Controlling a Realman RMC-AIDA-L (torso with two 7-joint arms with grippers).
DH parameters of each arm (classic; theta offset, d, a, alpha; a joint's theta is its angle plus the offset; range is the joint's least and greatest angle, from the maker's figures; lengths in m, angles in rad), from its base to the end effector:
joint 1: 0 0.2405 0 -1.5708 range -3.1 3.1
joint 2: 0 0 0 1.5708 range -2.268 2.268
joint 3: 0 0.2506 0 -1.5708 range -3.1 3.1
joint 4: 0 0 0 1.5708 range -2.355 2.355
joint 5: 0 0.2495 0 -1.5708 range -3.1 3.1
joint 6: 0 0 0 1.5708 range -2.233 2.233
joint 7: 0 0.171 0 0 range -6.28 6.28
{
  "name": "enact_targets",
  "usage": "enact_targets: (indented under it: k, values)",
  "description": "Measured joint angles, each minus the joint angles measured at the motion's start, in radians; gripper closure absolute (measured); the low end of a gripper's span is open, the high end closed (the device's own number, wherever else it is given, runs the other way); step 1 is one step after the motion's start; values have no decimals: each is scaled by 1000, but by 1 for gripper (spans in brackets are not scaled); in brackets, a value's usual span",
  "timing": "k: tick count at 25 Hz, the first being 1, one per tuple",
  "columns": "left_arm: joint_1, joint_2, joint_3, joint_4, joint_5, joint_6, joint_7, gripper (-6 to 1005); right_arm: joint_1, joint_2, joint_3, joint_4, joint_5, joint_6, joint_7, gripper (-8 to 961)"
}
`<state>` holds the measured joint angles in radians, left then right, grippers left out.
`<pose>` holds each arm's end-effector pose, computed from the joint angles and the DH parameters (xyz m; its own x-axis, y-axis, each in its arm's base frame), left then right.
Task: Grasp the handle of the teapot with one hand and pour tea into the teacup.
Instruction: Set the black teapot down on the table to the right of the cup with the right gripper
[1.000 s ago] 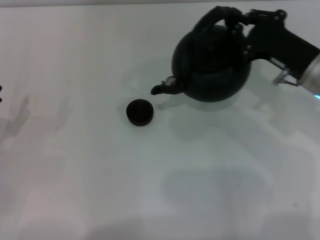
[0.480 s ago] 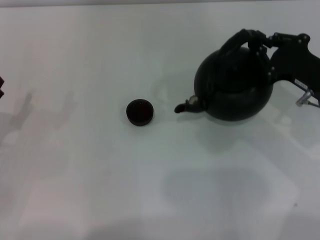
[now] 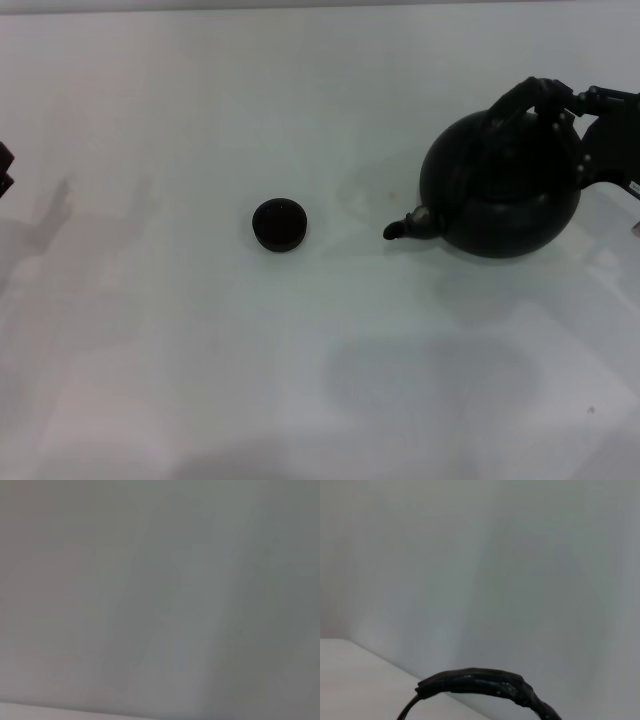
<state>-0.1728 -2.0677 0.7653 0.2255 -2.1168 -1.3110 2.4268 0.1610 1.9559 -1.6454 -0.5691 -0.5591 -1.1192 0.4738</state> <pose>-0.4174 0.2812 0.0025 0.5600 0.1127 0.8208 0.8180 -0.2324 -0.5262 0.3322 0.3352 -0.0249 0.8432 0.0730 -0.5327 -0.3852 -0.6090 -0.6933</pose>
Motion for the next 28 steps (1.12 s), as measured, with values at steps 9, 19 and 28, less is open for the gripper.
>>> enact_targets:
  k: [9, 19, 28]
  values:
    - [-12, -1, 5, 0, 1, 0, 0, 122, 10, 19, 6, 51, -6, -3, -61, 845]
    - [-13, -2, 5, -7, 2, 0, 5, 122, 22, 31, 7, 78, -6, 1, -104, 842]
    - [-13, -2, 0, -9, 2, 0, 13, 122, 22, 32, 8, 79, -7, 2, -125, 837]
